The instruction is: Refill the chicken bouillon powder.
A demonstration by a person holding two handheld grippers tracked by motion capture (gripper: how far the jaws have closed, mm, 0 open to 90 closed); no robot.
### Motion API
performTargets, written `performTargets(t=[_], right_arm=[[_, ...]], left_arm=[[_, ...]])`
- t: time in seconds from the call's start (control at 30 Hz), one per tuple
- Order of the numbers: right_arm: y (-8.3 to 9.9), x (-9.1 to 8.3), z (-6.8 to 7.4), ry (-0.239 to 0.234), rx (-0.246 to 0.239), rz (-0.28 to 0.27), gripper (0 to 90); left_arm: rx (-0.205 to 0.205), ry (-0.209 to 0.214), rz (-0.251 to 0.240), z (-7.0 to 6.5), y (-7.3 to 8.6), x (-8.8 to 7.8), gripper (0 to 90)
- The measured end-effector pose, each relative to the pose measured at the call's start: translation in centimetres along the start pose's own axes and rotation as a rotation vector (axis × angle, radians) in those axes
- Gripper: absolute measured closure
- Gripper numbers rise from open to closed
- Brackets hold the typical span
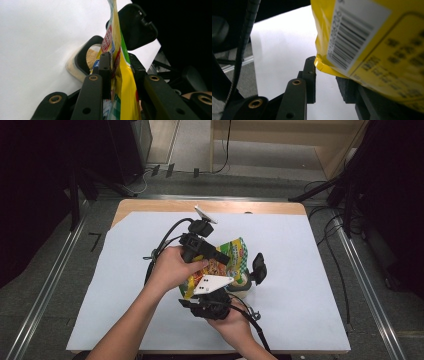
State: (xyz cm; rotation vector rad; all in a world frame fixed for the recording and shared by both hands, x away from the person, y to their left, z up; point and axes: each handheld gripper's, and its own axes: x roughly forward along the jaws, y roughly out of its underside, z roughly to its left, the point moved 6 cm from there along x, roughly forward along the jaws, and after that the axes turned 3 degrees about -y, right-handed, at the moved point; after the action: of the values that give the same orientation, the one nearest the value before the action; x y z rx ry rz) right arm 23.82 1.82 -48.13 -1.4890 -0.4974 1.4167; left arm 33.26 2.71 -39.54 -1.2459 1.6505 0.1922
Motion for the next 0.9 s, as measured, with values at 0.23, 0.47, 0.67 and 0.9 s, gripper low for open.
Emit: performTargets(t=[0.23,0.47,0.67,0.9], right_arm=[[0.5,0.2,0.1,-0.006,-0.012,0.009,70.3],[1.4,0.8,0.3,0.007,-0.043,0.034,69.7],[1.8,1.1,0.3,0.004,-0.054,0.040,69.2],[2.7,1.6,0.3,-0.009,-0.039,0.056,67.2]], left_arm=[[0.000,-0.007,-0.005,0.5,0.4,0.0,77.5],[0.010,-0.010,0.009,0.7,0.9,0.2,77.8],[0.004,0.013,0.007,0.9,1.2,0.2,78.3],[-0.003,0.035,0.013,1.2,1.4,0.6,78.3]])
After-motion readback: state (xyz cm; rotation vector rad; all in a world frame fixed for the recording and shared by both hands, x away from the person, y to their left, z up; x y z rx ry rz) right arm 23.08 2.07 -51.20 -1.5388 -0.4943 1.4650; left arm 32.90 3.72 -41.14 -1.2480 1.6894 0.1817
